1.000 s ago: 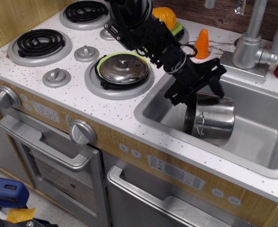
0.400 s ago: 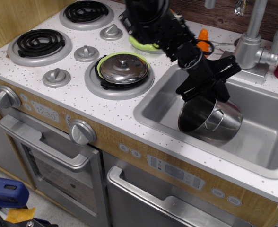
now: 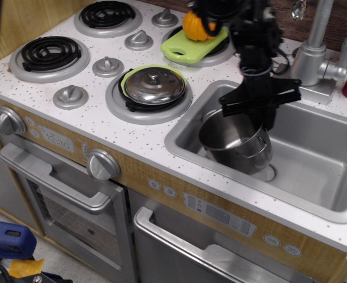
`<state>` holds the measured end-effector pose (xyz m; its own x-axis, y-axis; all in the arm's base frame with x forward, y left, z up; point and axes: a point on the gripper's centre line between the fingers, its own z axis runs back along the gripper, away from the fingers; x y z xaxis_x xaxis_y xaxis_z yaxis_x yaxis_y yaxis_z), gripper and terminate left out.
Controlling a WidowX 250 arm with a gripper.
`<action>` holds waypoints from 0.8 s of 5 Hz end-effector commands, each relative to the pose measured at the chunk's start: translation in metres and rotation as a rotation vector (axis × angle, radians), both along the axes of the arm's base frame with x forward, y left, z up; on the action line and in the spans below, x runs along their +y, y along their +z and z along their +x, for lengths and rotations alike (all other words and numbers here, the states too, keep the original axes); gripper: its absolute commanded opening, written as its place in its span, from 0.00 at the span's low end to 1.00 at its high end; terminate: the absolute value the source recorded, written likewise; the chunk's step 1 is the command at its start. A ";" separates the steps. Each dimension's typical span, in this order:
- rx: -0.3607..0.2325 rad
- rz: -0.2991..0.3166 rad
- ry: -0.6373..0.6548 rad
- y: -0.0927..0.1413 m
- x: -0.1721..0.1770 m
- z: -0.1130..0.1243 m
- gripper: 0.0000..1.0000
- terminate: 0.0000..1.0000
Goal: Flip pot upright in sink
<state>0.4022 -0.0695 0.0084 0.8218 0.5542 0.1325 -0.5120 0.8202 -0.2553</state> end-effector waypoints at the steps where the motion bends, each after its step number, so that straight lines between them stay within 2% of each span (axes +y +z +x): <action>1: -0.028 0.052 -0.010 0.025 -0.006 0.017 0.00 0.00; 2: -0.014 0.086 -0.005 0.028 -0.013 0.022 0.00 0.00; 3: -0.031 0.102 -0.036 0.023 -0.012 0.020 1.00 0.00; 4: -0.031 0.102 -0.036 0.023 -0.012 0.020 1.00 0.00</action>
